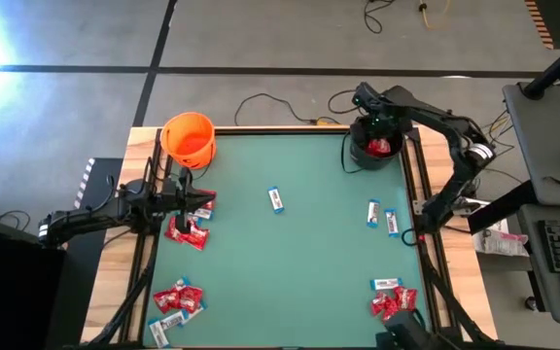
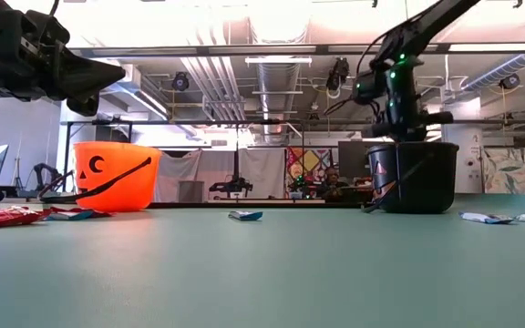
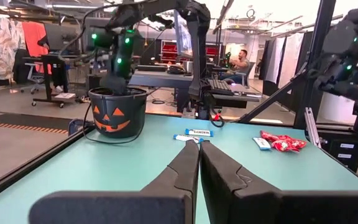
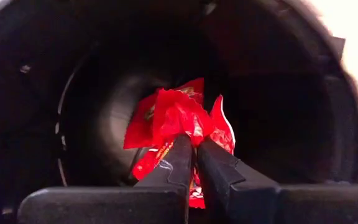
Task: Sort candy by brand, put in halloween buckets
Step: Put the red candy into the black bucket
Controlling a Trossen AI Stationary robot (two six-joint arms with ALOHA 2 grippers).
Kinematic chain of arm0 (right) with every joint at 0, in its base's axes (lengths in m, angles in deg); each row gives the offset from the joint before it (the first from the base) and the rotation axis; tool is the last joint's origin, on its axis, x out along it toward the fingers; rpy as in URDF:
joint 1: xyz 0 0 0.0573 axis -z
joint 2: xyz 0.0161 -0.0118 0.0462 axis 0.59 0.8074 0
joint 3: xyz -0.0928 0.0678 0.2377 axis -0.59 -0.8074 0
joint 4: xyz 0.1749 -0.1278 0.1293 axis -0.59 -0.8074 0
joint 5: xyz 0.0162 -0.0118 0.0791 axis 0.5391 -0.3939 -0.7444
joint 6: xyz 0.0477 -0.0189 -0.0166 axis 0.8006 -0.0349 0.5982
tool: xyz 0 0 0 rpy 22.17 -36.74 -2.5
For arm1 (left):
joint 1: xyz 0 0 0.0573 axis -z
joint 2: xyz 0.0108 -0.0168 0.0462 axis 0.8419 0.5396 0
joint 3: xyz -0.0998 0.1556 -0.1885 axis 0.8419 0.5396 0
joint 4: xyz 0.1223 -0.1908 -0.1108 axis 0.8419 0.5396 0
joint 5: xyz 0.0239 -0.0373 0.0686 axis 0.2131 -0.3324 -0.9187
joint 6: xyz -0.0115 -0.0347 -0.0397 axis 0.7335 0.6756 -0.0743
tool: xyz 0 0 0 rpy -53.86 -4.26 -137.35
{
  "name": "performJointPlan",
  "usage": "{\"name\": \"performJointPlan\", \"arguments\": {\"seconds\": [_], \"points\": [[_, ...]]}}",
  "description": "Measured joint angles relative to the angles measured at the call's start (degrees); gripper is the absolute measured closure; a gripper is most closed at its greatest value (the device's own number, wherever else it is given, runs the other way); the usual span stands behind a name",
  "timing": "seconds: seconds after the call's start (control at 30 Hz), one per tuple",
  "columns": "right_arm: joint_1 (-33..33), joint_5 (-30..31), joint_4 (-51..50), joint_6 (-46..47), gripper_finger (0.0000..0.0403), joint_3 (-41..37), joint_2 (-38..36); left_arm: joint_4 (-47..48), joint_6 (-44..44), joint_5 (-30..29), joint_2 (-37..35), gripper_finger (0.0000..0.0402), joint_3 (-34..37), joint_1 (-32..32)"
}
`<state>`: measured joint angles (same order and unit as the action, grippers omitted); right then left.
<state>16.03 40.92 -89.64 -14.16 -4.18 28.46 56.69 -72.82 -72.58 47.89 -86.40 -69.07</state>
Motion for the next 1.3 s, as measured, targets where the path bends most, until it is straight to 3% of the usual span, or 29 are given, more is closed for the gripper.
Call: {"name": "performJointPlan", "arguments": {"seconds": [0.1,0.27,0.4,0.57,0.67,0.77,0.97,1.13,1.3], "points": [[0.0,-0.2,0.0,0.6,0.0354,-0.1,1.4,0.0,0.0,0.0,0.0,0.0402,0.0,0.0],[0.0,-0.2,0.0,1.7,0.0268,0.0,-0.4,0.0,0.0,0.0,0.0,0.0402,0.0,0.0],[-2.0,0.1,0.0,1.7,0.0206,1.6,-6.2,0.0,0.0,0.0,0.0,0.0402,0.0,0.0],[-8.4,0.6,0.2,4.8,0.0158,2.6,-16.0,0.0,0.0,0.0,0.0,0.0402,0.0,0.0],[-18.4,-2.2,0.1,9.2,0.0144,1.3,-21.2,0.0,0.0,0.0,0.0,0.0402,0.0,0.0],[-33.1,-3.2,0.1,17.4,0.0139,-0.8,-24.4,0.0,0.0,0.0,0.0,0.0402,0.0,0.0],[-63.8,-5.1,0.4,44.0,0.0138,-7.1,-23.8,0.0,0.0,0.0,0.0,0.0402,0.0,0.0],[-81.6,-19.6,1.1,65.6,0.0138,-11.9,-17.3,0.0,0.0,0.0,0.0,0.0402,0.0,0.0],[-92.9,-32.3,8.3,77.4,0.0138,-12.8,-9.3,0.0,0.0,0.0,0.0,0.0402,0.0,0.0]]}}
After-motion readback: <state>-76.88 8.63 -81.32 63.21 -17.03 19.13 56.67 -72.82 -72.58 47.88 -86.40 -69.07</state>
